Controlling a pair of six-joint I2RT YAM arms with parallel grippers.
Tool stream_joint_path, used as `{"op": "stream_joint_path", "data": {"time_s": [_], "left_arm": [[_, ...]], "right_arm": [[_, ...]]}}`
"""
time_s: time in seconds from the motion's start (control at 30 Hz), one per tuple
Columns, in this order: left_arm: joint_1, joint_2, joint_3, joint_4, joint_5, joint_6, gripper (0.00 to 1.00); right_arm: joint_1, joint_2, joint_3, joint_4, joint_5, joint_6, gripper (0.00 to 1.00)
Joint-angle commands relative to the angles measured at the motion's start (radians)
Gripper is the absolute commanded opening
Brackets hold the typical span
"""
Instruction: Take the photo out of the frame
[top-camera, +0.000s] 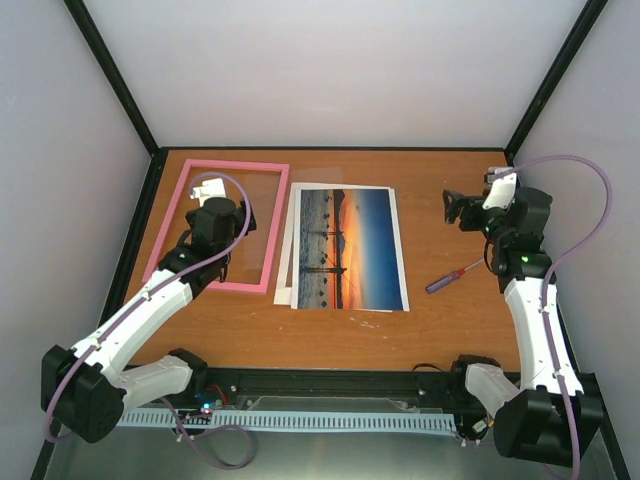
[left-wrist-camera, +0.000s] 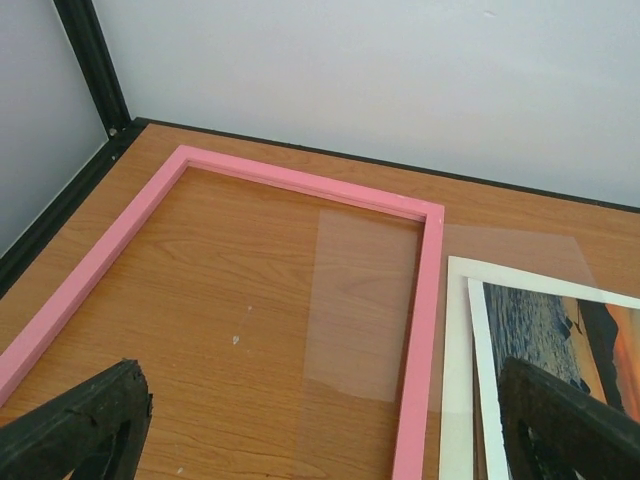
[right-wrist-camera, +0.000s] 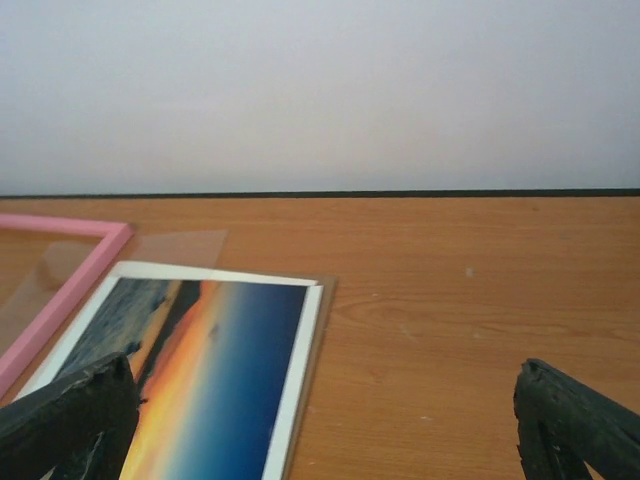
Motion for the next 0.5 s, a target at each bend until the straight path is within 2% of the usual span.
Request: {"op": "stream_joint_path", "data": {"time_s": [0.0, 0.47], "left_arm": [[0.009, -0.001, 0.004, 0.021, -0.034, -0.018, 0.94], [0.009, 0.052, 0.049, -0.034, -0.051, -0.08, 0.93]], "right_arm": [[-0.003, -0.001, -0.005, -0.002, -0.174, -0.051, 1.0], [-0.003, 0.018, -0.004, 0.001, -0.169, -0.041, 1.0]]}}
